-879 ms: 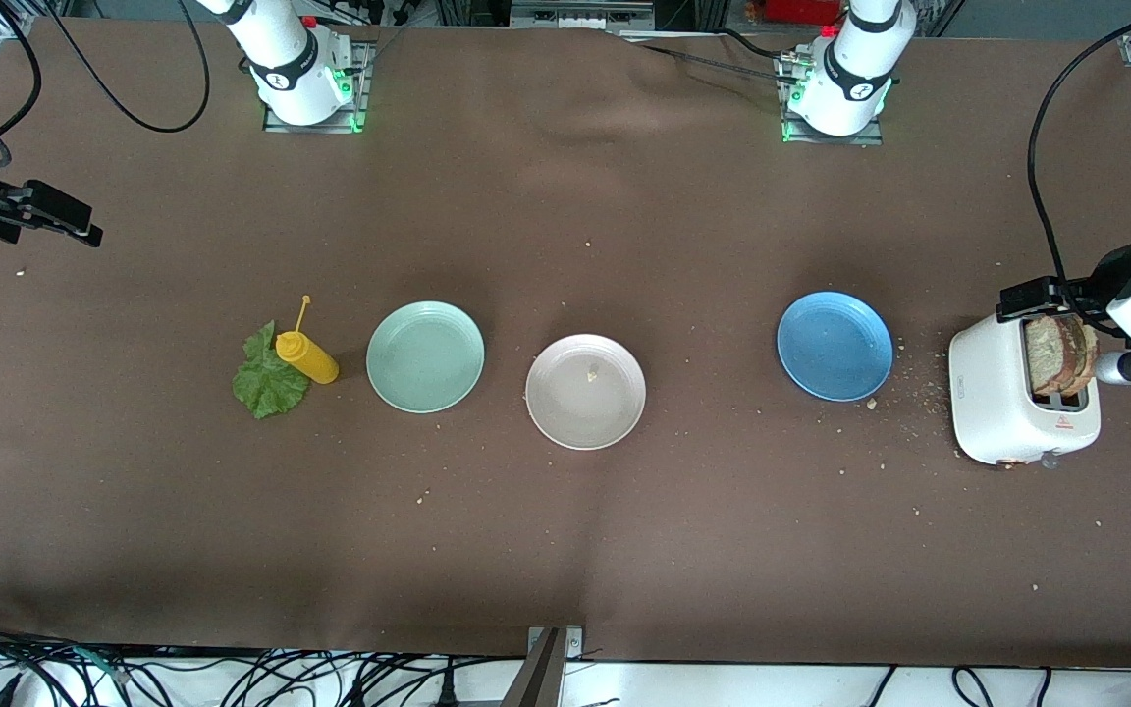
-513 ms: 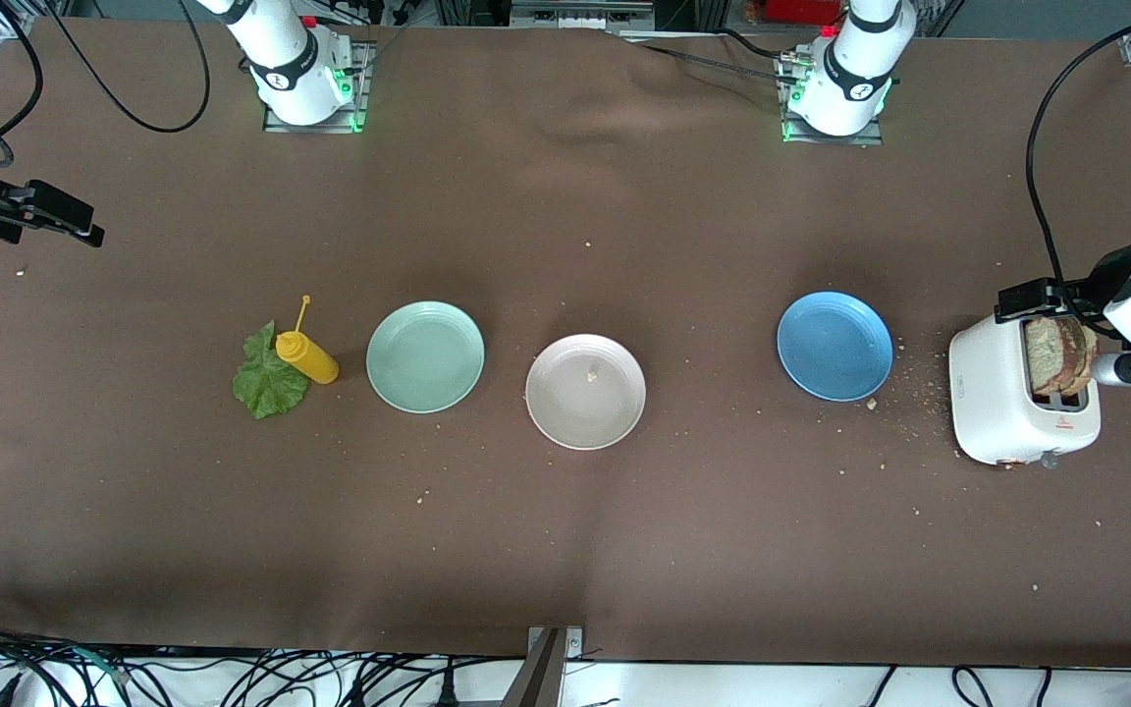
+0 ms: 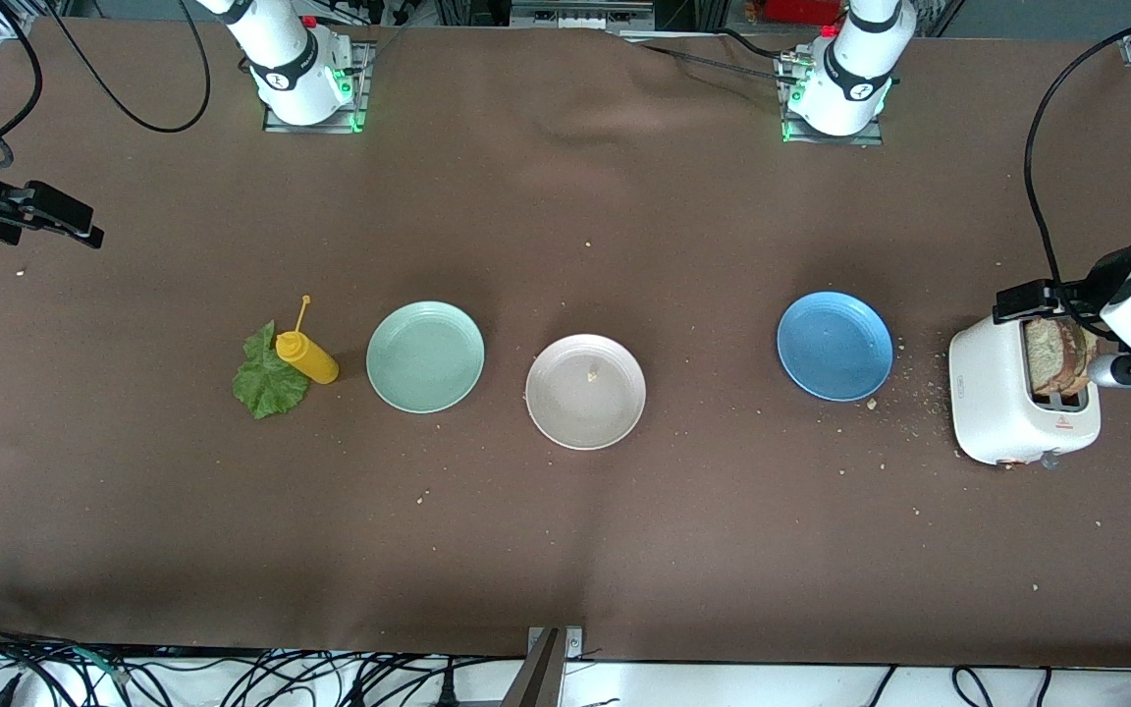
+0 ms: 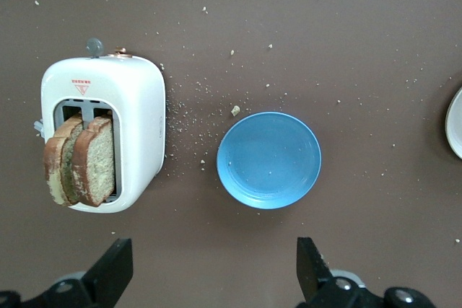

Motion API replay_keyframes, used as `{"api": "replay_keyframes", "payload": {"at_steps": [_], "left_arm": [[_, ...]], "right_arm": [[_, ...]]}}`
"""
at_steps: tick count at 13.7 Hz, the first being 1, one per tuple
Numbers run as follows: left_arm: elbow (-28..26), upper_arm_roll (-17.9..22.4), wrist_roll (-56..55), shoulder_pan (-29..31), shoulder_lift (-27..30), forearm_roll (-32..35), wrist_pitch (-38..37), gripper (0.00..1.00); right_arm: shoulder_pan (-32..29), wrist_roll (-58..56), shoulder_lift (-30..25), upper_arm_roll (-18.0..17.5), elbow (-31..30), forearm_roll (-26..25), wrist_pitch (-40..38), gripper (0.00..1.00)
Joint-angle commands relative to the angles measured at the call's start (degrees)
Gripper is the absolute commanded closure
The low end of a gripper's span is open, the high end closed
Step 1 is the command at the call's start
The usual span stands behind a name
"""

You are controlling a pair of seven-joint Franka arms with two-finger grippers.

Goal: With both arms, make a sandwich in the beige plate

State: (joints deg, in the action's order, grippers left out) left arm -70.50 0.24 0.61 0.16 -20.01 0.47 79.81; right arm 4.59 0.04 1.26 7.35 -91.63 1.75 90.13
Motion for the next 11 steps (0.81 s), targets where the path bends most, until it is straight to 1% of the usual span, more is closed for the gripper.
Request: {"api": "replay_keyframes", "payload": {"at_steps": [1, 3, 7, 11], "left_arm": [[-0.3, 0.0, -0.5, 0.0, 0.3, -1.5, 0.1, 0.00], [-0.3, 0.0, -0.5, 0.1, 0.3, -1.5, 0.1, 0.00], [-0.3, -0.1, -0.5, 0.0, 0.3, -1.5, 0.1, 0.00], [-0.4, 0.0, -0.5, 0.1, 0.3, -1.5, 0.1, 0.00]], "right_arm": [[-0.5, -0.1, -0.3, 0.1, -0.6, 0.6, 1.1, 0.00], [-0.5, -0.1, -0.1, 0.1, 0.6, 0.1, 0.8, 0.00], [-0.5, -0.3, 2.0, 0.1, 0.7, 0.2, 1.3, 0.00], [-0.5, 0.1, 2.3, 0.1, 0.7, 0.4, 1.0, 0.00]]}}
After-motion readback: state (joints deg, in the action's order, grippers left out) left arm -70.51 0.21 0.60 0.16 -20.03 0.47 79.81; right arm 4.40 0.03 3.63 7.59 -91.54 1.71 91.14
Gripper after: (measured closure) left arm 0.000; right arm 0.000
